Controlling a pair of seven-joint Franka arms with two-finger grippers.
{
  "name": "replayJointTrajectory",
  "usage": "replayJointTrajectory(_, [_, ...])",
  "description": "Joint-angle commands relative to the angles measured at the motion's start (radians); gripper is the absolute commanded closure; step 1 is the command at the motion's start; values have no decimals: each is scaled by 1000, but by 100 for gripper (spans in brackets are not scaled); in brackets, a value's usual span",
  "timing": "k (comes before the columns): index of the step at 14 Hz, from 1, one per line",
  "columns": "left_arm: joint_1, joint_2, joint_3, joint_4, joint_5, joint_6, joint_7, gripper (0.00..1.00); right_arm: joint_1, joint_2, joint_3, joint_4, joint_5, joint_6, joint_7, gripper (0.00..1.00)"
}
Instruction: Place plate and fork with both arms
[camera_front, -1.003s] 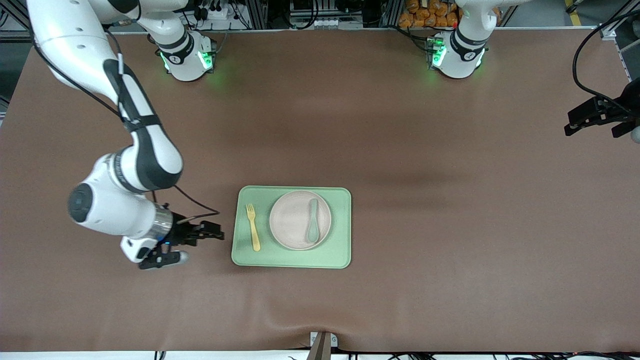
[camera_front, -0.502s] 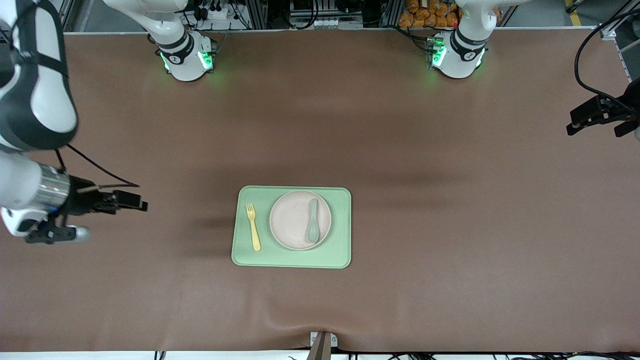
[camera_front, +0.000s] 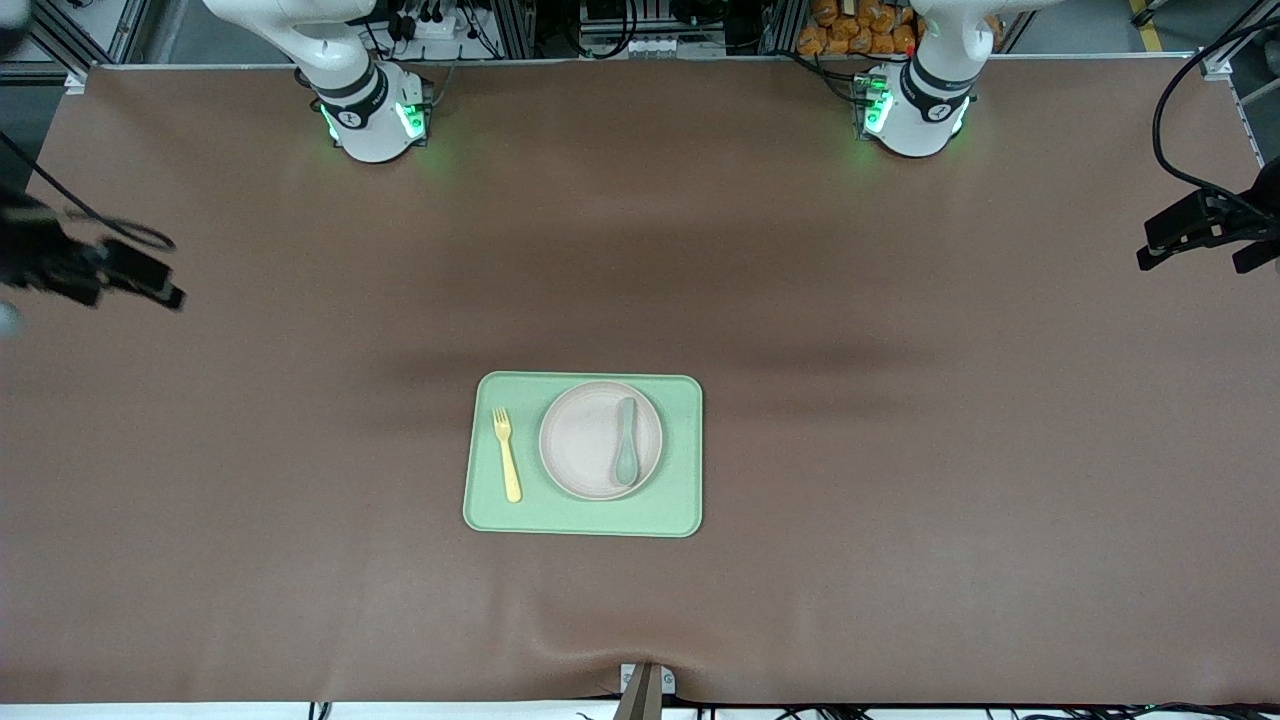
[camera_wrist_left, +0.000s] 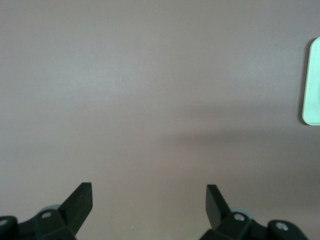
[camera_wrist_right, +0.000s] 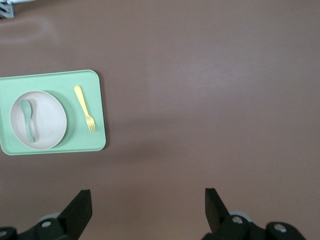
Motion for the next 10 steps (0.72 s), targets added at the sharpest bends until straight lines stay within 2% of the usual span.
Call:
replayJointTrajectory(1, [0, -9, -10, 1, 16, -3, -15, 0, -9, -166, -1, -147, -32, 27, 36, 0])
replayJointTrajectory(3, [-1, -9, -13, 1, 10, -3, -15, 0, -24, -193, 2, -169, -63, 47, 39, 0])
replayJointTrajectory(5, [-1, -9, -15, 1, 5, -1, -15, 0, -23, -177, 7, -169, -100, 62, 31, 0])
replayJointTrajectory(10, [-3, -11, -21, 1, 7, -6, -14, 0, -26, -54, 23, -83, -115, 93, 18, 0])
